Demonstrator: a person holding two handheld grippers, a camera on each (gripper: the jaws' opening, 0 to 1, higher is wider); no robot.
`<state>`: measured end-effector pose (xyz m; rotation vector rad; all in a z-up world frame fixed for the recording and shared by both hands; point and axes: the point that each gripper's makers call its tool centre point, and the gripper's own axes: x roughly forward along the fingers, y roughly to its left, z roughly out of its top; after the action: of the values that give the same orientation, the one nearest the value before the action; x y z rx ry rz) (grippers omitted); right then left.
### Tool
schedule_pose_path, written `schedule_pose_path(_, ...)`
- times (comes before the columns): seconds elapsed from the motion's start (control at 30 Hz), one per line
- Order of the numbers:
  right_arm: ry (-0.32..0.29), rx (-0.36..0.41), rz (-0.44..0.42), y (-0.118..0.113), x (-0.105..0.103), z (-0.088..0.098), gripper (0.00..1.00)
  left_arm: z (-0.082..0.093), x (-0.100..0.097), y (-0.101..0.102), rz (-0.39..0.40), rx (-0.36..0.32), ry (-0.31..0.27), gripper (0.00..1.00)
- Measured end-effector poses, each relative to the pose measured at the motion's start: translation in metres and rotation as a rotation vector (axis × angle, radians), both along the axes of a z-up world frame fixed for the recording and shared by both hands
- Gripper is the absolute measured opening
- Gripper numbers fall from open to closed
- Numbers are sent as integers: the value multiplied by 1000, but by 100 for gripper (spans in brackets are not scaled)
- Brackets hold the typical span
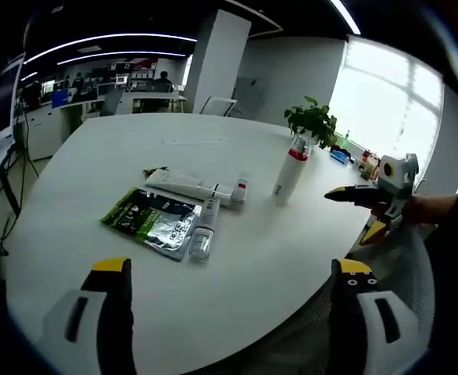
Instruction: Arrange the skincare products in the storage area until every visible bottle or jar stands upright without overlapping.
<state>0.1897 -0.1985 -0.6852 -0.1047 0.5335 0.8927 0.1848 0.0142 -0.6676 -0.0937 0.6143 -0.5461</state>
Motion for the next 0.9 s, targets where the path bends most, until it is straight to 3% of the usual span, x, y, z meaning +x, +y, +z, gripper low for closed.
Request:
schedule_pose_path(0.33, -7, -27, 30, 7, 7, 6, 96, 3, 0, -1, 12, -22, -6, 99)
schedule_pose_path(0.47, -18, -71, 59, 15, 11, 8, 96, 1, -1, -3, 4, -9, -5, 97)
schedule_pose_path(0.9, -5, -52, 76, 38, 27, 20, 98, 2, 0, -2, 5, -19, -7, 96)
